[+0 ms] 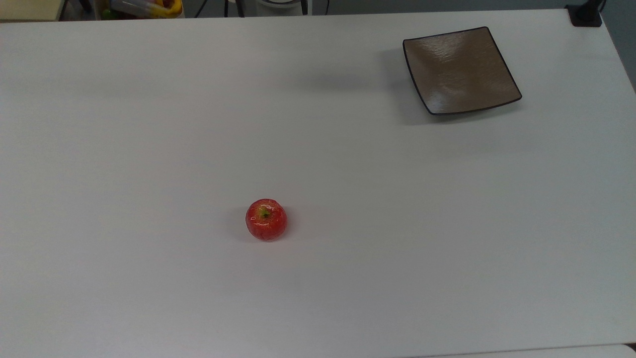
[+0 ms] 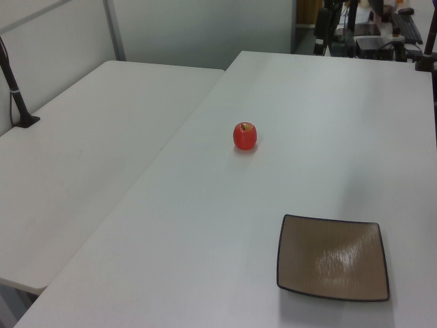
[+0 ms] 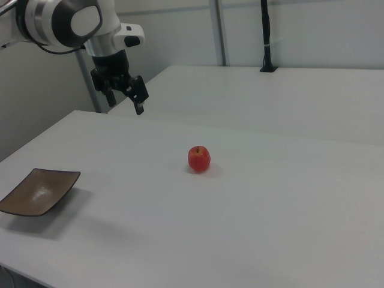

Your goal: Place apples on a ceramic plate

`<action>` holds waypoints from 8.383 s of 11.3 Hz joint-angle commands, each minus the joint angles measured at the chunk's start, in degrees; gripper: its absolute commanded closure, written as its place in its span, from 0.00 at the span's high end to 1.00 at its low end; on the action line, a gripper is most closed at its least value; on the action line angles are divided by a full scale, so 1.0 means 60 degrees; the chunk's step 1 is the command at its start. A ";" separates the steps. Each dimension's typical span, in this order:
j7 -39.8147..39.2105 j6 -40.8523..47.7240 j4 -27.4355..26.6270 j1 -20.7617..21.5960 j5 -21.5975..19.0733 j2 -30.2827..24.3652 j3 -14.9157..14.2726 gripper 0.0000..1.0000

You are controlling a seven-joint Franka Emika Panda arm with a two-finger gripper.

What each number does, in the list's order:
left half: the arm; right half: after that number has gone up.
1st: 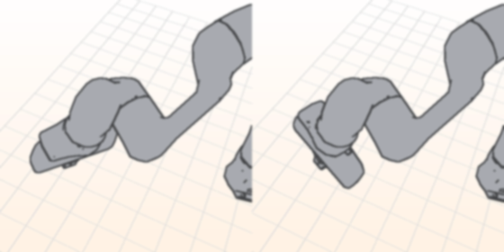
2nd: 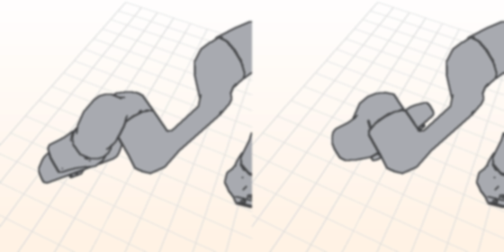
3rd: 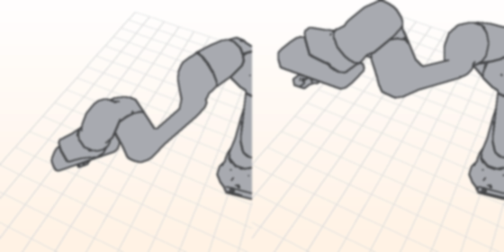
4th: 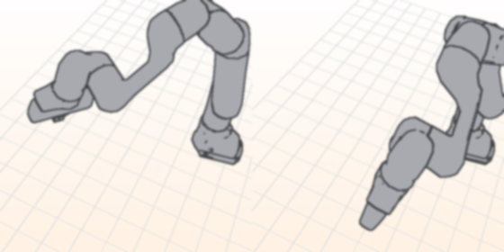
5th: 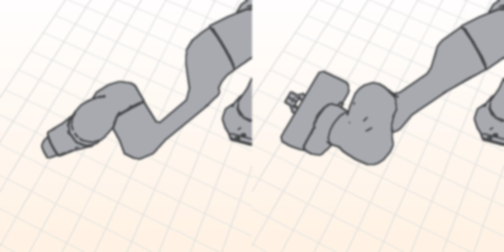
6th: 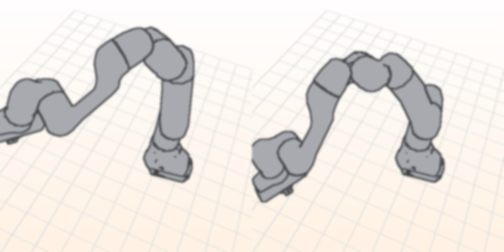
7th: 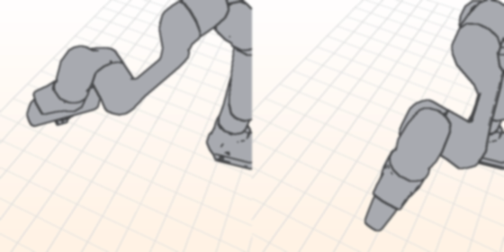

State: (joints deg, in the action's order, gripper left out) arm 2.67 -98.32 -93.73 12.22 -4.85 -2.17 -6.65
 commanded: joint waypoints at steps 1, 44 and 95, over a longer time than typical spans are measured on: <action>-0.0196 0.0125 0.0022 0.0116 -0.0042 -0.0122 -0.0004 1.00; -0.0899 -0.5351 0.2893 -0.0132 0.1628 0.7216 0.0025 0.81; 0.5414 -0.6510 -0.3846 0.2607 0.3562 0.2530 0.4566 1.00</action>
State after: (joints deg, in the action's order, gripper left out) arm 33.09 -137.76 -117.25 27.38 15.37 12.97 20.85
